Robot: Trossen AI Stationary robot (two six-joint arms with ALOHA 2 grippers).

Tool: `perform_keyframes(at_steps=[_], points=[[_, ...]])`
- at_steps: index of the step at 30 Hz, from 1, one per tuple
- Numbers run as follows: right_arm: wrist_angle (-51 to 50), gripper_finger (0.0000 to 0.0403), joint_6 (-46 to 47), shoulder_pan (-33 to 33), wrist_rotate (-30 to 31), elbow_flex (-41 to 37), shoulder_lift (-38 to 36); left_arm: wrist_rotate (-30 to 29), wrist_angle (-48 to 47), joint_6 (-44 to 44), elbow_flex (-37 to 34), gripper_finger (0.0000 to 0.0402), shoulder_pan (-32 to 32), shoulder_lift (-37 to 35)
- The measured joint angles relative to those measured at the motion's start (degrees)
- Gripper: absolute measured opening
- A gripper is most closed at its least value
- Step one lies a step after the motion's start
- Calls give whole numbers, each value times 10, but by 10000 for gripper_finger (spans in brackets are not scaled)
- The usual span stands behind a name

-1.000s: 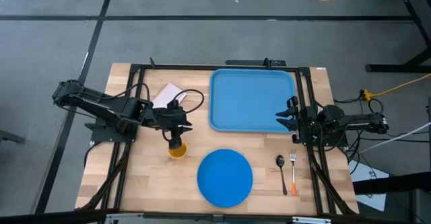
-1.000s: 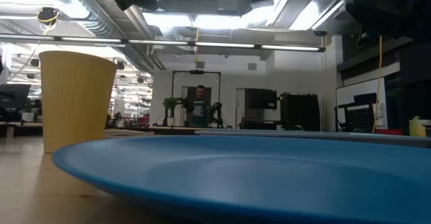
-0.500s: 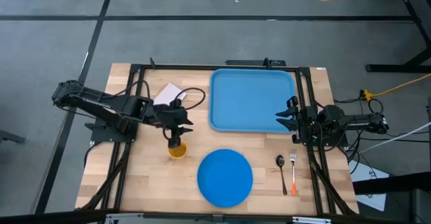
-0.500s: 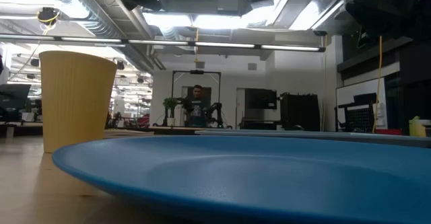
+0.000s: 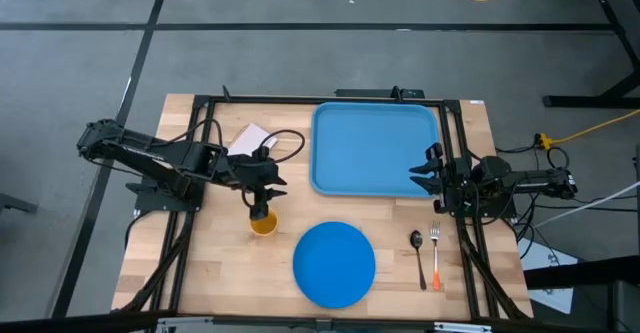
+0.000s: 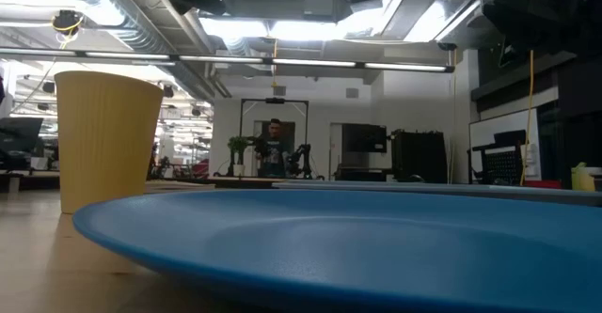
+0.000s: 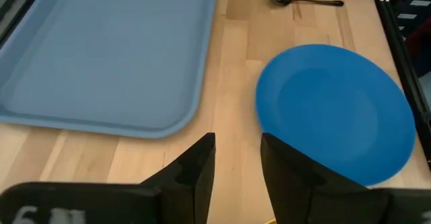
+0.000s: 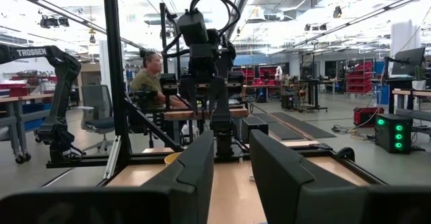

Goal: Pick and place plate/cup/fork/spoon on tray
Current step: Put the yellow cup on the blue tray

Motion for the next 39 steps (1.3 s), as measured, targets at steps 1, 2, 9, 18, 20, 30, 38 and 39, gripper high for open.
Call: perform_keyframes(at_steps=[1,2,9,18,20,30,38,39], points=[[0,102,0,0,0,0,0,0,0,0,0,112,0,0],[0,102,0,0,0,0,0,0,0,0,0,112,0,0],[0,102,0,0,0,0,0,0,19,0,0,112,0,1],[0,102,0,0,0,0,0,49,116,-199,0,112,-7,5],[0,102,0,0,0,0,0,108,160,-244,0,112,-15,5],[0,102,0,0,0,0,0,101,199,-251,0,112,-117,19],[-7,102,0,0,0,0,0,76,152,-320,0,112,-133,55],[-9,102,0,0,0,0,0,78,143,-332,0,112,-133,63]])
